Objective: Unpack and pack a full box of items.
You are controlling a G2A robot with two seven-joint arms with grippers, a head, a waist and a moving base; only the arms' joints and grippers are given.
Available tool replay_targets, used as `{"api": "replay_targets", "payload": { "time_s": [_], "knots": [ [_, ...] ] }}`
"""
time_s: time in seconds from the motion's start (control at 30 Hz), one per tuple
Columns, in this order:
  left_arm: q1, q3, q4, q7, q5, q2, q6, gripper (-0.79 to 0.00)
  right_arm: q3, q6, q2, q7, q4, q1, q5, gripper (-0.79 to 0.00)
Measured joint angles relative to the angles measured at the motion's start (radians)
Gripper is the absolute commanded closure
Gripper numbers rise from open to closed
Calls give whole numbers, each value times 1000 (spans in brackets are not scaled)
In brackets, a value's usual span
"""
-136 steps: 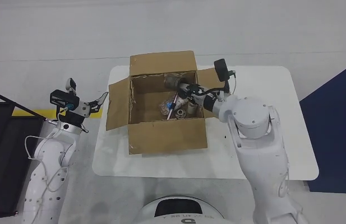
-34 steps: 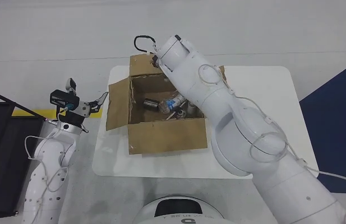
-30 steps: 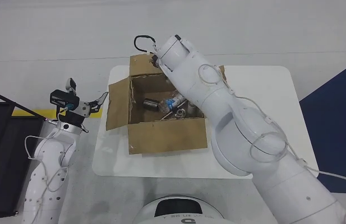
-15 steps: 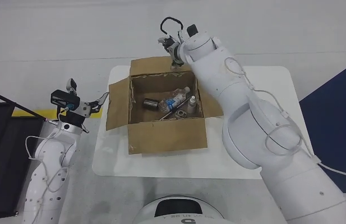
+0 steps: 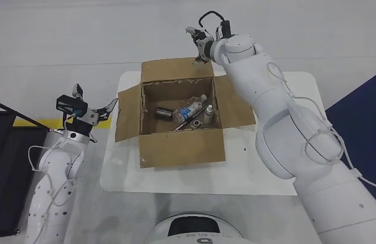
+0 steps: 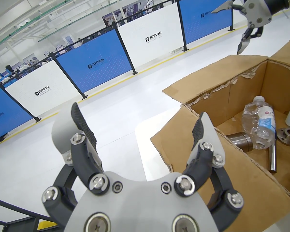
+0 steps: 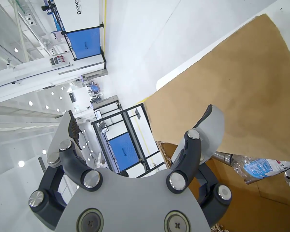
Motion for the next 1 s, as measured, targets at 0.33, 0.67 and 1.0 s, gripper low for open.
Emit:
{"api": "replay_targets", "payload": {
  "time_s": [0.33, 0.67, 1.0],
  "knots": [
    [-153, 54, 177, -108, 52, -4, -14, -785, 0, 0, 0, 0, 0, 0, 0, -785],
    [-150, 53, 172, -105, 3, -4, -14, -785, 0, 0, 0, 0, 0, 0, 0, -785],
    [-197, 61, 314, -115, 53, -4, 46, -785, 107, -69, 125, 167, 0, 13, 192, -785]
  ]
}}
